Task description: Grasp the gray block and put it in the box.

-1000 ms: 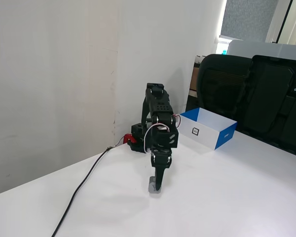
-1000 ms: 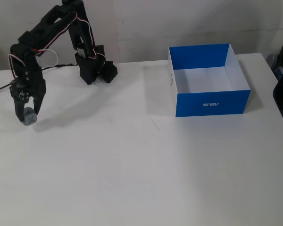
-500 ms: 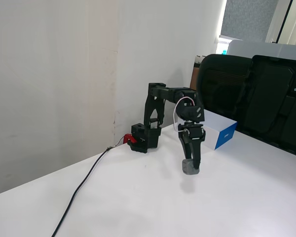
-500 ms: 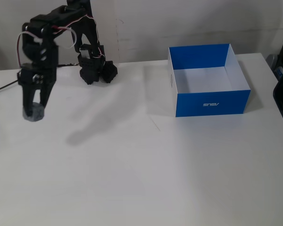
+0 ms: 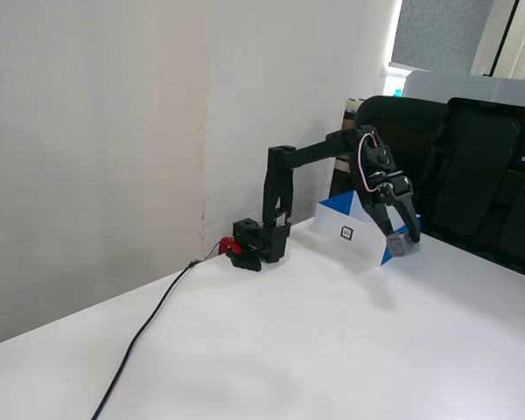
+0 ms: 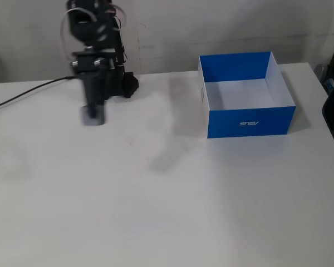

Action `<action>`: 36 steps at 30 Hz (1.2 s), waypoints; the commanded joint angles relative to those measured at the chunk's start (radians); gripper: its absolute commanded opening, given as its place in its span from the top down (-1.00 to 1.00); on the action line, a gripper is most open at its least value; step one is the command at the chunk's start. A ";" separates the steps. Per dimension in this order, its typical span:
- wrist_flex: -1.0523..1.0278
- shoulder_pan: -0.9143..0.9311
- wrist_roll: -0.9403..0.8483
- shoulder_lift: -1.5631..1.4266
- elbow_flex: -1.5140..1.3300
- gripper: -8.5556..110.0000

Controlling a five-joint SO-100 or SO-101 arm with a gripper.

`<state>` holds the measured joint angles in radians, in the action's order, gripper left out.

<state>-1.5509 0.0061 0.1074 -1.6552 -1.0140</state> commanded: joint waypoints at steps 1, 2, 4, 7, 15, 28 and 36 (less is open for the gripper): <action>-0.005 0.146 0.012 -0.109 0.107 0.84; -0.005 0.179 0.018 -0.109 0.118 0.84; -0.005 0.249 0.026 -0.109 0.143 0.84; -0.009 0.350 0.026 -0.109 0.187 0.84; -0.044 0.623 0.037 -0.084 0.290 0.84; -0.100 0.989 0.098 0.051 0.298 0.84; -0.127 1.118 0.172 0.156 0.298 0.84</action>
<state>-1.6598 1.0753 0.2424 -1.4987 -0.8007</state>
